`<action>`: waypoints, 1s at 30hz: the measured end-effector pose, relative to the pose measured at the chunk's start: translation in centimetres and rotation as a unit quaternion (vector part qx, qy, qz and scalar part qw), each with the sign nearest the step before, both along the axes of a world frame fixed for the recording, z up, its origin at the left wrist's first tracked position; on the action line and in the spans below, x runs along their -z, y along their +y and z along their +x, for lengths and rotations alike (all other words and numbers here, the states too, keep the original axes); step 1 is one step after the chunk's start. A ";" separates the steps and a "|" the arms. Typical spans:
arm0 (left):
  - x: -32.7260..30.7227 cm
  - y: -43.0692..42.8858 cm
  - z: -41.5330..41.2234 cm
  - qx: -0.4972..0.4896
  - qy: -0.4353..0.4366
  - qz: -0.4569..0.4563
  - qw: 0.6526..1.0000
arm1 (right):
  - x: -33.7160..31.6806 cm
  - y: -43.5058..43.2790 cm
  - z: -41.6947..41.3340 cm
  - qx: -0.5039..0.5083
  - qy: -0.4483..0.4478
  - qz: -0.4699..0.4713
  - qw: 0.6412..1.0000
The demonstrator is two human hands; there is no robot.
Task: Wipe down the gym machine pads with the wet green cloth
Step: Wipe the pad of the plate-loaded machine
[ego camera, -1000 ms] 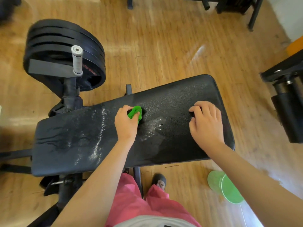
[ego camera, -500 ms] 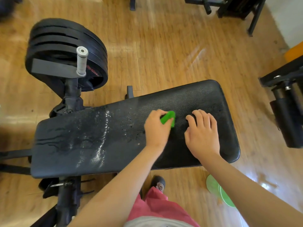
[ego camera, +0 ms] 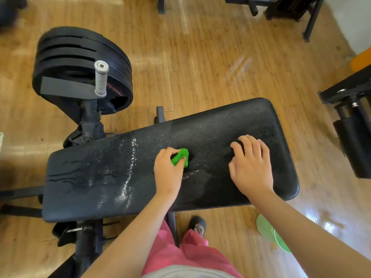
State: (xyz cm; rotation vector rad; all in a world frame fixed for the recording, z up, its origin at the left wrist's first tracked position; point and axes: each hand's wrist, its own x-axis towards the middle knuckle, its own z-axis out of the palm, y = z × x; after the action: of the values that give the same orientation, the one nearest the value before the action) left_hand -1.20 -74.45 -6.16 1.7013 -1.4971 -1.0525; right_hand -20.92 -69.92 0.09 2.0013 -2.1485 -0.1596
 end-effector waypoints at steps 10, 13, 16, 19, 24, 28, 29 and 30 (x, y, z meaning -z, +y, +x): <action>-2.6 1.8 -5.7 0.029 0.049 -0.019 0.998 | 0.0 0.0 0.2 0.005 0.005 -0.001 1.000; -1.9 2.3 -4.6 0.046 0.037 -0.036 0.998 | 0.1 0.0 0.2 0.002 0.005 -0.007 1.000; -0.6 3.0 -2.0 0.039 0.005 -0.041 0.998 | 0.1 0.0 0.1 0.000 0.006 -0.010 1.000; 0.8 3.5 0.7 0.002 -0.024 -0.022 0.999 | 0.1 0.0 0.1 0.000 0.008 -0.008 1.000; 0.2 3.6 0.3 -0.090 0.000 0.038 0.995 | 0.1 0.0 0.2 0.000 0.005 -0.005 1.000; -2.2 5.2 -4.4 -0.036 0.051 0.012 0.998 | 0.1 0.1 0.2 -0.003 0.003 -0.007 1.000; -2.7 5.8 -5.4 -0.016 0.065 0.001 0.998 | 0.1 0.1 0.1 -0.006 0.003 -0.008 1.000; -3.1 6.2 -6.2 -0.003 0.075 -0.008 0.997 | 0.2 0.1 0.1 -0.009 0.002 -0.009 1.000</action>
State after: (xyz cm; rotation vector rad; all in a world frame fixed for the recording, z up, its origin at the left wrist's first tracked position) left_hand -7.37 -68.22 -3.08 1.5777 -1.4022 -1.1355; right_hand -20.85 -69.83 -0.07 2.0092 -2.1217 -0.1411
